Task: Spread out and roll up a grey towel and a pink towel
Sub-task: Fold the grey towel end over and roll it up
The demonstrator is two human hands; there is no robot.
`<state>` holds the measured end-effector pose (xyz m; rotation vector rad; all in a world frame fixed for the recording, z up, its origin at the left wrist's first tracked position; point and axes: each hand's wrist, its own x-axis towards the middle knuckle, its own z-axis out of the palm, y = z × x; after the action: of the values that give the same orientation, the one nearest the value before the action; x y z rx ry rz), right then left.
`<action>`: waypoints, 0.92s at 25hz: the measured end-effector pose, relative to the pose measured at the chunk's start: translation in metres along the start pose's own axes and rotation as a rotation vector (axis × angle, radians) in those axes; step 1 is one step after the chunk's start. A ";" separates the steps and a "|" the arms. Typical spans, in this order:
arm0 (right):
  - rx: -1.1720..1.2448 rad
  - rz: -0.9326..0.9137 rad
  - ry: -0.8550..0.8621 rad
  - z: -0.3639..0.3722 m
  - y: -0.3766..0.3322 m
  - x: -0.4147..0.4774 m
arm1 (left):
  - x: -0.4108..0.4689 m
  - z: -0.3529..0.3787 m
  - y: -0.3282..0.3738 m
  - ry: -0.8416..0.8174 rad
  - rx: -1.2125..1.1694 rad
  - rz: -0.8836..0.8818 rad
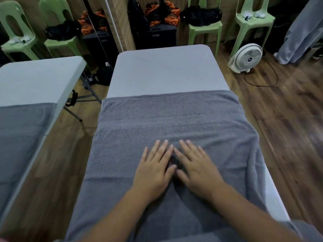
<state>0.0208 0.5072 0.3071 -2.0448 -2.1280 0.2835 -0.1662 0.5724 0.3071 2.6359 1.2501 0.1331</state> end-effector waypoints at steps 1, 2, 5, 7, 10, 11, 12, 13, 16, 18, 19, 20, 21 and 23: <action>-0.015 -0.008 -0.043 0.009 -0.010 -0.014 | -0.016 0.007 0.005 -0.013 0.013 -0.018; -0.034 0.001 -0.055 0.013 -0.009 -0.025 | -0.027 0.011 -0.001 -0.023 0.039 -0.047; -0.092 0.116 -0.032 0.002 0.043 -0.047 | -0.042 0.005 -0.047 -0.020 0.109 -0.157; -0.129 0.247 -0.020 -0.013 0.091 -0.069 | -0.049 -0.004 -0.073 -0.016 0.124 -0.248; -0.161 0.395 -0.057 -0.032 0.147 -0.100 | -0.056 -0.008 -0.085 -0.021 0.128 -0.295; -0.160 0.412 -0.076 -0.035 0.156 -0.105 | -0.055 -0.007 -0.083 -0.026 0.134 -0.301; -0.159 0.413 -0.091 -0.039 0.161 -0.107 | -0.054 -0.006 -0.079 -0.027 0.134 -0.312; -0.158 0.412 -0.102 -0.043 0.160 -0.106 | -0.052 -0.008 -0.074 -0.040 0.112 -0.324; -0.111 0.337 -0.028 -0.069 0.123 -0.110 | -0.077 -0.027 -0.051 -0.088 -0.008 -0.267; -0.039 0.091 -0.011 -0.085 0.081 -0.144 | -0.138 -0.049 -0.033 -0.101 -0.097 -0.150; -0.037 -0.042 -0.036 -0.088 0.061 -0.169 | -0.178 -0.057 -0.030 -0.093 -0.100 -0.106; -0.050 -0.136 -0.084 -0.087 0.045 -0.193 | -0.214 -0.063 -0.032 -0.094 -0.083 -0.089; -0.068 -0.181 -0.146 -0.083 0.035 -0.215 | -0.247 -0.068 -0.036 -0.115 -0.058 -0.103; -0.086 -0.154 -0.220 -0.071 0.028 -0.240 | -0.287 -0.070 -0.048 -0.165 0.003 -0.179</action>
<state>0.0753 0.2697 0.3695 -1.9596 -2.4530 0.4189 -0.3965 0.3909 0.3670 2.4644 1.4195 -0.1129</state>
